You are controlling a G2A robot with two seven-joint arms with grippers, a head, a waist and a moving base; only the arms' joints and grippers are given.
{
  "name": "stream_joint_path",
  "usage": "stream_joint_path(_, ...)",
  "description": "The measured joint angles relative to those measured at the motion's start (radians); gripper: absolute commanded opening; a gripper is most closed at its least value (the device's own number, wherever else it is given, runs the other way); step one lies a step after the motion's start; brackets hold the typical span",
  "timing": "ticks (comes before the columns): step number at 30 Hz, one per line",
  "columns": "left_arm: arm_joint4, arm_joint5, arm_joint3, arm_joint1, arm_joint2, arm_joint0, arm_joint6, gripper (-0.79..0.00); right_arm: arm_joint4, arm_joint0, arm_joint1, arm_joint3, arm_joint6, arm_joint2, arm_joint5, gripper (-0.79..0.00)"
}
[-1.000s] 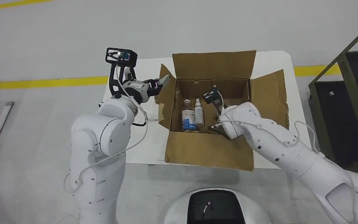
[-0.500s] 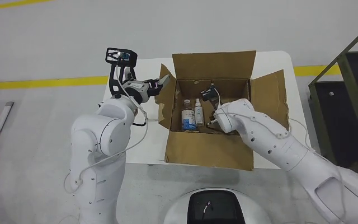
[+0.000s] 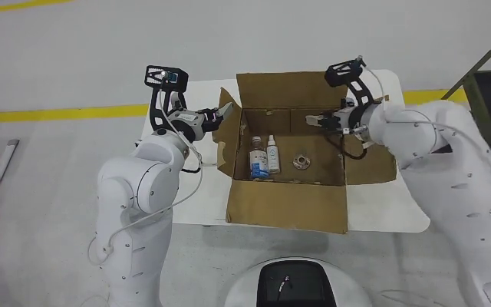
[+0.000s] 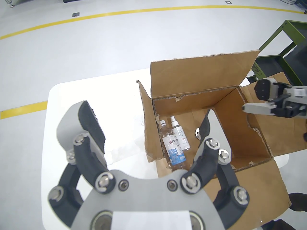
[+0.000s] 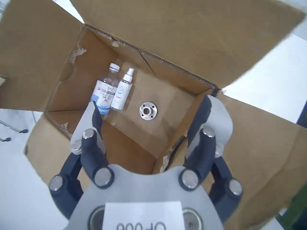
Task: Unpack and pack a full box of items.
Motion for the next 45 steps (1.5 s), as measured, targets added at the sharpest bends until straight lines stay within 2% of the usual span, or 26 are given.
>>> stream_joint_path(7, 0.000, 0.000, 0.000, 0.000, 0.000, 0.000, 0.000, 0.000, 0.242, -0.181, 0.037, -0.077, -0.009, 0.305, -0.178, -0.785)
stream_joint_path(10, 0.000, 0.000, 0.000, 0.000, 0.000, 0.000, 0.000, 0.000, 0.336, -0.235, 0.047, -0.081, -0.014, 0.416, -0.211, -0.785)
stream_joint_path(16, 0.000, 0.000, 0.000, 0.000, 0.000, 0.000, 0.000, 0.000, 0.405, -0.342, 0.070, -0.082, -0.024, 0.598, -0.312, -0.785)
stream_joint_path(20, 0.000, 0.000, 0.000, 0.000, 0.000, 0.000, 0.000, 0.000, 0.400, -0.414, 0.082, -0.064, -0.030, 0.678, -0.354, -0.785)
stream_joint_path(24, 0.000, 0.000, 0.000, 0.000, 0.000, 0.000, 0.000, 0.000, 0.361, -0.434, 0.085, -0.064, -0.034, 0.691, -0.358, -0.785)
stream_joint_path(33, 0.000, 0.000, 0.000, 0.000, 0.000, 0.000, 0.000, 0.000, 0.396, -0.453, 0.084, -0.073, -0.064, 0.674, -0.362, -0.785)
stream_joint_path(36, 0.000, 0.000, 0.000, 0.000, 0.000, 0.000, 0.000, 0.000, 0.418, -0.489, 0.083, -0.087, -0.132, 0.652, -0.410, -0.785)
stream_joint_path(40, 0.000, 0.000, 0.000, 0.000, 0.000, 0.000, 0.000, 0.000, 0.438, -0.540, 0.077, -0.070, -0.297, 0.626, -0.476, -0.785)
stream_joint_path(45, 0.000, 0.000, 0.000, 0.000, 0.000, 0.000, 0.000, 0.000, 0.322, -0.602, 0.073, -0.065, -0.463, 0.579, -0.557, -0.785)
